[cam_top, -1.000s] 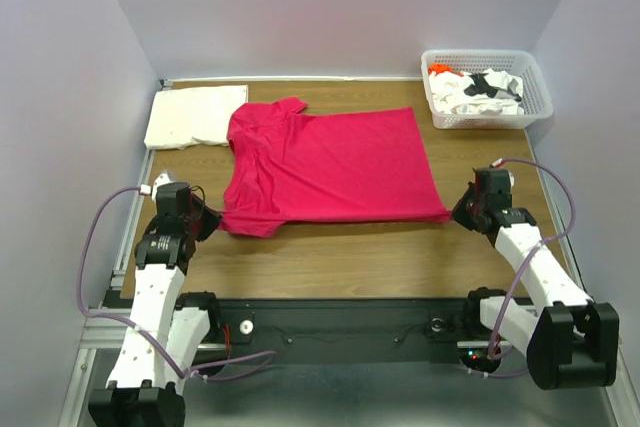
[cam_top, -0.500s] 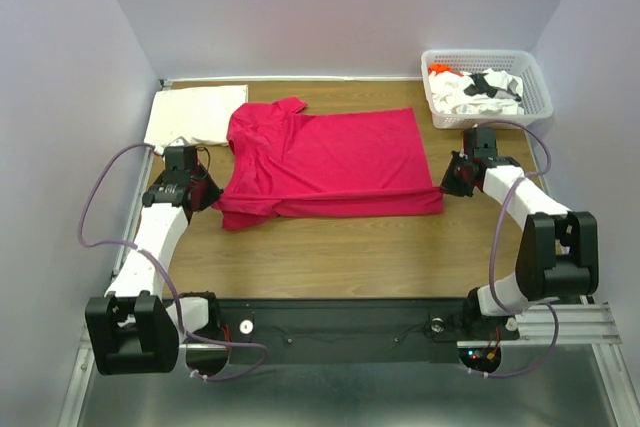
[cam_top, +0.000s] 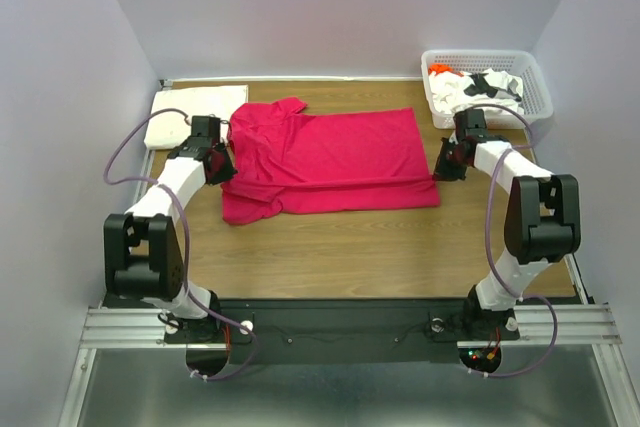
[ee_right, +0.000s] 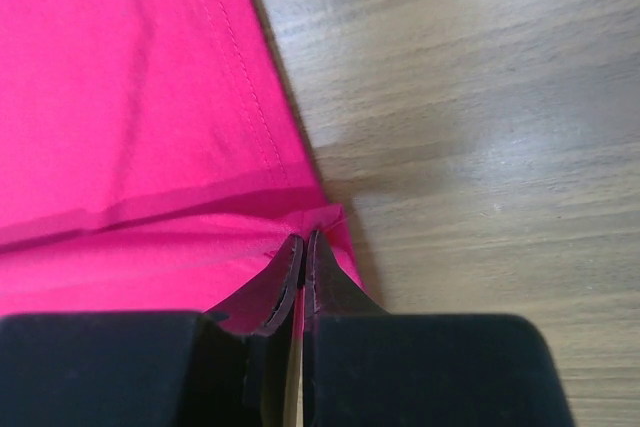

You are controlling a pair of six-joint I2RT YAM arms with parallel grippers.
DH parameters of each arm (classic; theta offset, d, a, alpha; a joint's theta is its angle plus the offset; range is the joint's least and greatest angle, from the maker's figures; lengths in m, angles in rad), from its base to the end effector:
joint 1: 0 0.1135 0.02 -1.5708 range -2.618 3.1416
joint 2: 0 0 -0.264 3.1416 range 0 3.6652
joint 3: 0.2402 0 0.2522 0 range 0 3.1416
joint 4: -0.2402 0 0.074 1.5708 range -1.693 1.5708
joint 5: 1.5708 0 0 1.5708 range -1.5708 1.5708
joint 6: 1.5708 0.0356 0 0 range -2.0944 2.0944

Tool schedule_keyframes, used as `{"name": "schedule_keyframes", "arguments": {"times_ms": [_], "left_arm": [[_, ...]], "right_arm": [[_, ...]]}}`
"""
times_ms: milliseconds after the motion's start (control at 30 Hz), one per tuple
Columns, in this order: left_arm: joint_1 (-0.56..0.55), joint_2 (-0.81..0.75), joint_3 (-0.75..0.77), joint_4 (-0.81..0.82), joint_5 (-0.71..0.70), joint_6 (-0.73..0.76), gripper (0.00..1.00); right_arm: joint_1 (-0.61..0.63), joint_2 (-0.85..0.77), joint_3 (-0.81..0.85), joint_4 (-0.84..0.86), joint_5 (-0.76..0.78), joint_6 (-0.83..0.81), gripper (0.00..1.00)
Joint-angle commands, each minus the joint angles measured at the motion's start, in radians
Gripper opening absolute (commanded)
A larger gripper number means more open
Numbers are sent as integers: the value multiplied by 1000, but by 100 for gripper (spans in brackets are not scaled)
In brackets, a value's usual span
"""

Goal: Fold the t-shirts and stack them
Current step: Flatten the tshirt out

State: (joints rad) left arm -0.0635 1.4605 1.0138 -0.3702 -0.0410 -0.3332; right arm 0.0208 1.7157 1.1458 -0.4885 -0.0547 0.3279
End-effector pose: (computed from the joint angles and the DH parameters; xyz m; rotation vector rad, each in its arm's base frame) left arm 0.3122 -0.0184 0.2443 -0.3407 2.3669 -0.1385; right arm 0.3503 0.0092 0.1976 0.3851 2.6117 0.1911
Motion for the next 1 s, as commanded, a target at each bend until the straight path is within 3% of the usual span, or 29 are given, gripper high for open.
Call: {"name": "schedule_keyframes", "arguments": {"times_ms": [0,133,167,233,267,333,433,733,967], "left_arm": [[-64,40,101,25,-85,60,7],[-107,115,167,37,-154,62,12],[-108,121,180,37,-186,57,19],[-108,124,201,33,-218,39,27],[-108,117,201,24,-250,31,37],[-108,77,178,14,-276,14,62],[-108,-24,87,-10,-283,-52,76],[-108,-383,-290,-38,-206,-340,80],[-98,-387,-408,52,-169,-449,80]], "right_arm": [[4,16,60,-24,-13,-24,3],[14,45,112,-24,-23,-18,15],[16,54,123,-24,-28,-16,26],[15,56,143,-25,-28,-3,37],[14,44,143,-25,-27,3,44],[14,18,134,-27,-8,25,48],[15,-54,79,-28,16,55,55],[-1,-238,-201,37,-63,200,63],[-7,-234,-290,122,-91,283,63]]}}
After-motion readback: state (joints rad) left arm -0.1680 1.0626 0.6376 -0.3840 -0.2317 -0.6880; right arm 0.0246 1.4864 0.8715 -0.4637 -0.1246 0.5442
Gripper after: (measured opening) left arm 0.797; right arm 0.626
